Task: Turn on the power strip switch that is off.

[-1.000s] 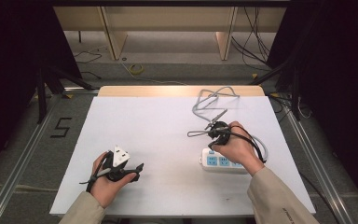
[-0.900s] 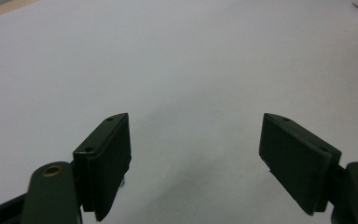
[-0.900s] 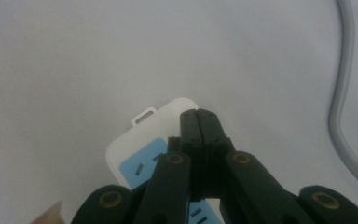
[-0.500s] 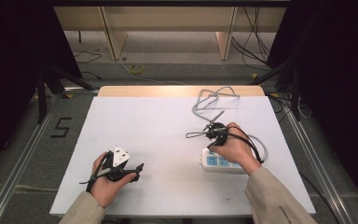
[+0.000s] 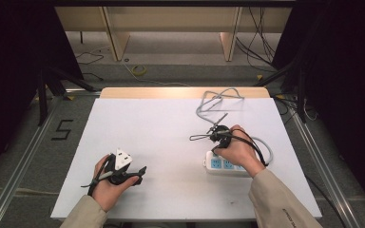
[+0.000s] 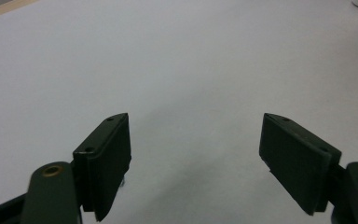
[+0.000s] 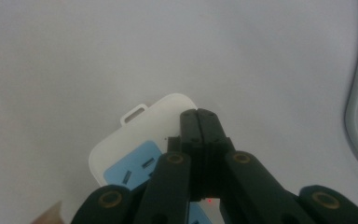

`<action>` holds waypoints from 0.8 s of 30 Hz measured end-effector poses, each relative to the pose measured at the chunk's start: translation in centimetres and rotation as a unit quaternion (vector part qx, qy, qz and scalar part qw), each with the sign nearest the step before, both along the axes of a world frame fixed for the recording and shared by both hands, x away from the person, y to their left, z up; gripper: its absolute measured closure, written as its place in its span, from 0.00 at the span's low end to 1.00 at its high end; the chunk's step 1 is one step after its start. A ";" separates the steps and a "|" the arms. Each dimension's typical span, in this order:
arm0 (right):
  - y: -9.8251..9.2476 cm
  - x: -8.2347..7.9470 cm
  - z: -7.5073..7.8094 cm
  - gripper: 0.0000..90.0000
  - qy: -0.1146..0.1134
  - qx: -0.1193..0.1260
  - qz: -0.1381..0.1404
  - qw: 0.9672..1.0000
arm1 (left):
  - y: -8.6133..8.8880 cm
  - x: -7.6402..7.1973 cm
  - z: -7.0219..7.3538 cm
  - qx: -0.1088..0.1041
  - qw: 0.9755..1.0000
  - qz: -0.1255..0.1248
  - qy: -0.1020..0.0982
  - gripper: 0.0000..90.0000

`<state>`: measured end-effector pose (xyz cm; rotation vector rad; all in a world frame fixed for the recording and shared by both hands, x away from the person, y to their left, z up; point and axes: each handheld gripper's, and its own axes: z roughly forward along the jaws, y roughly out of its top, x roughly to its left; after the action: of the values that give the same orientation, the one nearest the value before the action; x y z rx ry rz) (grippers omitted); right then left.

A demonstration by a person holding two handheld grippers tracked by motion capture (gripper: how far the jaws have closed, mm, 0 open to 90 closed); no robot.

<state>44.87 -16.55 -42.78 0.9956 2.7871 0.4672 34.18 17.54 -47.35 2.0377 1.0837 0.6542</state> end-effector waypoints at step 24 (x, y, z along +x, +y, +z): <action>0.1 -0.1 -0.3 1.00 0.002 0.000 -0.007 1.000 | -0.1 0.0 0.0 0.001 1.000 -0.003 0.001 0.28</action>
<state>44.78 -16.48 -43.13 1.0174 2.7825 0.4649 34.15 17.46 -47.36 2.0436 1.0782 0.6508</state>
